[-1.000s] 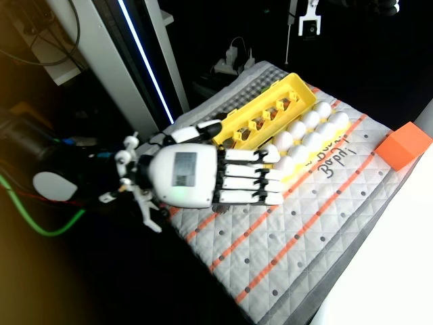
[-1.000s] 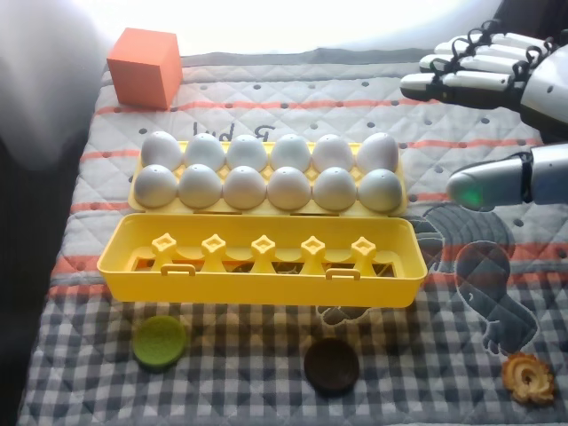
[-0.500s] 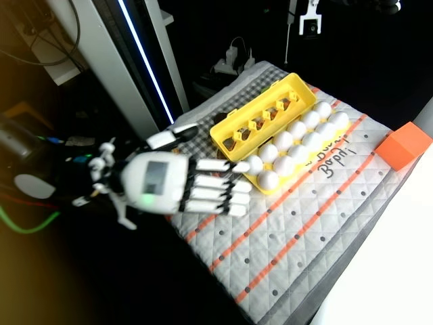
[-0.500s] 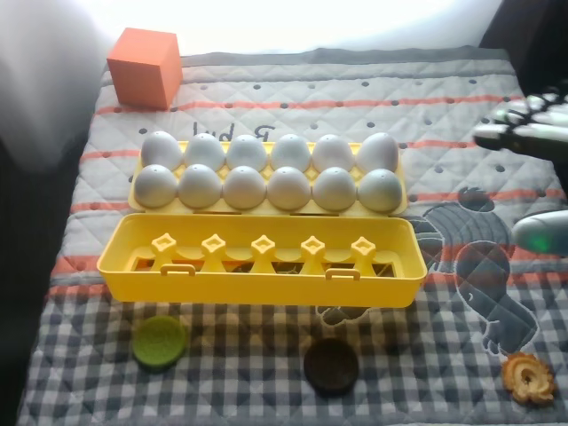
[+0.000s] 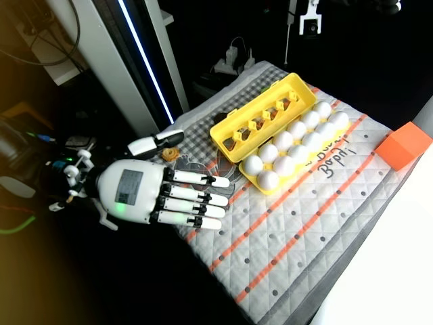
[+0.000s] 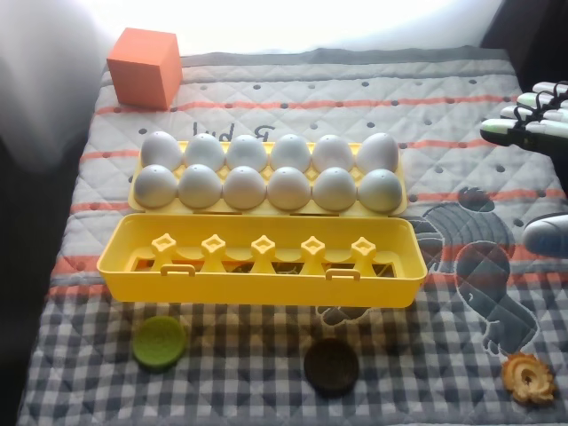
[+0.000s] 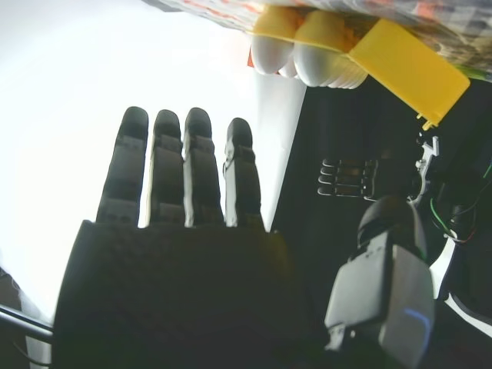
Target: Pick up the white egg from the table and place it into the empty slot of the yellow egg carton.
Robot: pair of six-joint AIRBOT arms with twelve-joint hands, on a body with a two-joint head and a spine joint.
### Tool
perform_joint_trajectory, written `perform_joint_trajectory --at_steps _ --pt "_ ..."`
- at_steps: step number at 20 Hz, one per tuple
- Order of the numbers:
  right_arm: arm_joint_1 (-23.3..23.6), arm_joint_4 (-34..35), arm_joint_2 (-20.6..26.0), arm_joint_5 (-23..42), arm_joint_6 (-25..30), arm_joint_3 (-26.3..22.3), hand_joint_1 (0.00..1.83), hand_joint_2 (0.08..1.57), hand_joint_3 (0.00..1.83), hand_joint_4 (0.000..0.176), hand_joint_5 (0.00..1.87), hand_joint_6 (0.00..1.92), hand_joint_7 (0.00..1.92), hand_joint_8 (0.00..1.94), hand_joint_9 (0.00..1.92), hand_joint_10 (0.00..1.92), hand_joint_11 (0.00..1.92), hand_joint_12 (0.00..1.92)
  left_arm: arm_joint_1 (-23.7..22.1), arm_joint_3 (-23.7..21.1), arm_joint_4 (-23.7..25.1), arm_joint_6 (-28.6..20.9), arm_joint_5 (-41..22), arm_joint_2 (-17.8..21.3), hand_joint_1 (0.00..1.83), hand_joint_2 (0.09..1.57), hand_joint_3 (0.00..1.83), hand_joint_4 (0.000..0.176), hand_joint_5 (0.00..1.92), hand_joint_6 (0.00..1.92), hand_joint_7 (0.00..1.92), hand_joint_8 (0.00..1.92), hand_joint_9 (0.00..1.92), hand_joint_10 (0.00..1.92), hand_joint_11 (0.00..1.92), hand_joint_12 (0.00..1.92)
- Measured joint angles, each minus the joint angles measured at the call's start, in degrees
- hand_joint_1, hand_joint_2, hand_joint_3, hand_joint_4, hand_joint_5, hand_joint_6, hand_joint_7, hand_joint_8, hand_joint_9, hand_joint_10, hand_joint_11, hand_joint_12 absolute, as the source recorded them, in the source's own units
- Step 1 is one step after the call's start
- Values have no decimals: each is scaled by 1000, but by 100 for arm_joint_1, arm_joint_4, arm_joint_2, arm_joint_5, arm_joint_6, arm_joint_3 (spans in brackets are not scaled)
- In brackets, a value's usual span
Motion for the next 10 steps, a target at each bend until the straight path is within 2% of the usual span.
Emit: perform_joint_trajectory --at_steps 1,2,3,4,6,9,10 --pt "0 0 -2 0 0 0 0 872 0 102 228 4 212 6 131 9 101 100 0 0 9 0 0 0 0 829 0 46 0 0 0 0 0 0 0 0" --pt "0 -2 -2 0 0 0 0 874 1 105 229 3 213 5 136 9 90 95 0 0 9 0 0 0 0 835 0 45 0 0 0 0 0 0 0 0" --pt "0 -4 -2 0 0 0 0 863 0 116 224 1 205 1 127 4 79 89 0 0 0 0 0 0 0 835 0 45 0 0 0 0 0 0 0 0" --pt "0 -9 -2 -2 0 0 0 856 0 118 223 0 207 1 128 4 86 91 0 0 -26 0 2 0 0 832 0 50 0 0 0 0 0 0 0 0" --pt "0 -9 -2 0 0 0 0 857 0 105 230 3 209 2 134 5 104 98 0 0 -17 0 2 0 0 822 0 56 0 0 0 0 0 0 0 0" --pt "0 -13 -7 -2 -2 0 0 852 0 115 229 2 206 0 128 2 112 100 0 0 -15 0 4 0 0 816 0 52 0 0 0 0 0 0 0 0" --pt "0 -15 -7 0 0 0 0 854 0 116 230 2 206 0 127 1 117 101 0 0 -17 0 4 0 0 810 0 59 0 0 0 0 0 0 0 0"
